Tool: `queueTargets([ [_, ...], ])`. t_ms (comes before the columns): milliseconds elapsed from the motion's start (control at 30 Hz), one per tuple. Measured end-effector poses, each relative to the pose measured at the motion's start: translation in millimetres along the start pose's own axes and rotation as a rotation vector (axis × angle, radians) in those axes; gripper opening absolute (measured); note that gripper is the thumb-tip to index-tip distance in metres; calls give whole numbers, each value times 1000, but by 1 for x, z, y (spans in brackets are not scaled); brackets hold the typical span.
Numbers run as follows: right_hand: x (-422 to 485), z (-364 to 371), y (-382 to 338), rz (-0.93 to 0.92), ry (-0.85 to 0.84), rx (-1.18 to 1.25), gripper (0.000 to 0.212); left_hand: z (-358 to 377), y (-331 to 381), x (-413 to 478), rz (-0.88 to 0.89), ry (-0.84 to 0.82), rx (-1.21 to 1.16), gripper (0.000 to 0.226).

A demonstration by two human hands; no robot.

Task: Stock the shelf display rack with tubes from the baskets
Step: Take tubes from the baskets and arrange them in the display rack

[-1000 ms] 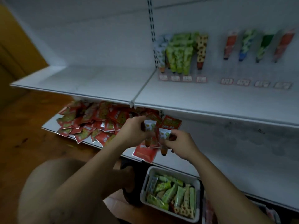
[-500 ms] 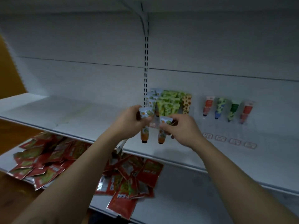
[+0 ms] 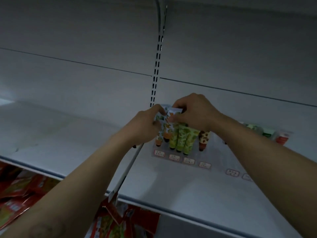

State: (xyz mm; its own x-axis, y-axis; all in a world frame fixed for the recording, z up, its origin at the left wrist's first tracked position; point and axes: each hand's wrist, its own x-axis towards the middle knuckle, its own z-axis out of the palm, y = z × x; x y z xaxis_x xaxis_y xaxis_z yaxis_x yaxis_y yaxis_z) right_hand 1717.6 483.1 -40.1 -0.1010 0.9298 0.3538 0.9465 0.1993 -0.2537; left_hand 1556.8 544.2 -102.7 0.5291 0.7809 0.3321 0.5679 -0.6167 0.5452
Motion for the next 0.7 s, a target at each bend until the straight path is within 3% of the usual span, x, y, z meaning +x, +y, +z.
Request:
queueTargets([
  [233, 27, 30, 24, -134, -55, -228, 24, 31, -30, 26, 137, 118, 140, 21],
  [400, 27, 41, 32, -153, -154, -325, 41, 35, -33, 30, 160, 177, 201, 25],
  [700, 23, 37, 37, -179, -142, -58, 18, 42, -40, 25, 130, 208, -62, 23],
])
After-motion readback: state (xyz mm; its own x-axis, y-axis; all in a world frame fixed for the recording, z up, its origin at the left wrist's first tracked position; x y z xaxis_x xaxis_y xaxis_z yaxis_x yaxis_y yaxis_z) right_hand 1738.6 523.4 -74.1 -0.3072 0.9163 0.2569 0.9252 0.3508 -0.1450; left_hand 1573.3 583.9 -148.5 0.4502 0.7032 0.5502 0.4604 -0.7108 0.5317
